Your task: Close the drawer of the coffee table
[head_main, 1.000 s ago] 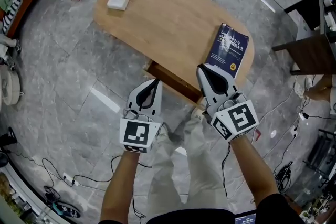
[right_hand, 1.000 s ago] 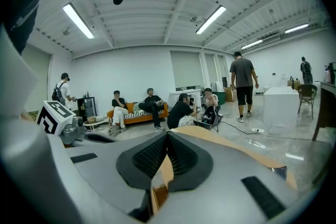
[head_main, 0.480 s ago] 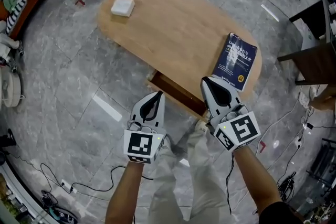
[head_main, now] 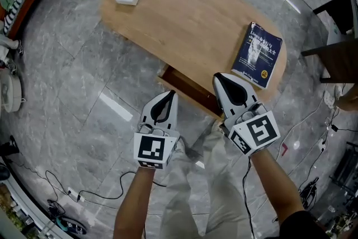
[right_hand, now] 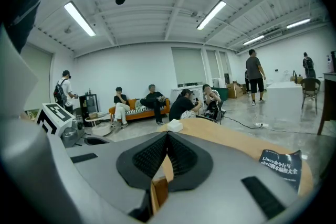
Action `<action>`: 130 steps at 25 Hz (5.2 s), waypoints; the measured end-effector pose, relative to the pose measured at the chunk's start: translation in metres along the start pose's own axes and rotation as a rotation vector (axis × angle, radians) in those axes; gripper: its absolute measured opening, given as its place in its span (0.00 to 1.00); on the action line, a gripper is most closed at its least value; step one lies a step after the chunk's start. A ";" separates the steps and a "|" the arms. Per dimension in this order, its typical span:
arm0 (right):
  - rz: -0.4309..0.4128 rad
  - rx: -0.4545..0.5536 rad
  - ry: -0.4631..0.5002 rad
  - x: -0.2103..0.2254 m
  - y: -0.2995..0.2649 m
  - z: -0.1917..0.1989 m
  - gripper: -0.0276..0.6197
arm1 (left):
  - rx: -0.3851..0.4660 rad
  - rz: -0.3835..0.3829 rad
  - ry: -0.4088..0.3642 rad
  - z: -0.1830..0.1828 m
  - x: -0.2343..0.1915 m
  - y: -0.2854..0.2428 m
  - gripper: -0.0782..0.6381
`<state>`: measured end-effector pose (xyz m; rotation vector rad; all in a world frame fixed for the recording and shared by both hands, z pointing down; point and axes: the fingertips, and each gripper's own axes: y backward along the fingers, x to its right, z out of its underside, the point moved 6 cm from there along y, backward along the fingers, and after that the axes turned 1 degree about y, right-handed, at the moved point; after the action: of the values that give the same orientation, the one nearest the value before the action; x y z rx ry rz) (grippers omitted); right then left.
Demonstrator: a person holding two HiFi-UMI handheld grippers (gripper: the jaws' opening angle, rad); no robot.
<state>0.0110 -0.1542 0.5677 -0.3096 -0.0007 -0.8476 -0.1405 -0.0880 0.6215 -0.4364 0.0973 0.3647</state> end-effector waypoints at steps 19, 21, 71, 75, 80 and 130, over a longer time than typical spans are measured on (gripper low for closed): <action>0.005 -0.045 -0.004 0.007 -0.011 0.045 0.06 | -0.006 0.071 0.014 0.060 -0.003 -0.050 0.11; 0.008 -0.050 -0.002 0.007 -0.011 0.048 0.06 | -0.001 0.079 0.026 0.069 -0.004 -0.052 0.11; 0.001 -0.109 -0.050 0.031 -0.002 0.096 0.06 | -0.428 0.148 -0.063 0.234 0.014 -0.098 0.11; -0.008 -0.111 -0.043 0.033 -0.001 0.096 0.06 | -0.433 0.136 -0.047 0.232 0.014 -0.100 0.11; -0.004 -0.114 -0.042 0.037 0.001 0.096 0.06 | -0.466 0.117 -0.045 0.230 0.015 -0.100 0.10; 0.067 -0.168 -0.105 0.093 0.001 0.108 0.06 | -0.447 0.198 -0.003 0.189 0.018 -0.173 0.11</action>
<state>0.0863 -0.1929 0.6818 -0.5087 -0.0167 -0.7655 -0.0573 -0.1468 0.8579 -0.8717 0.0550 0.5854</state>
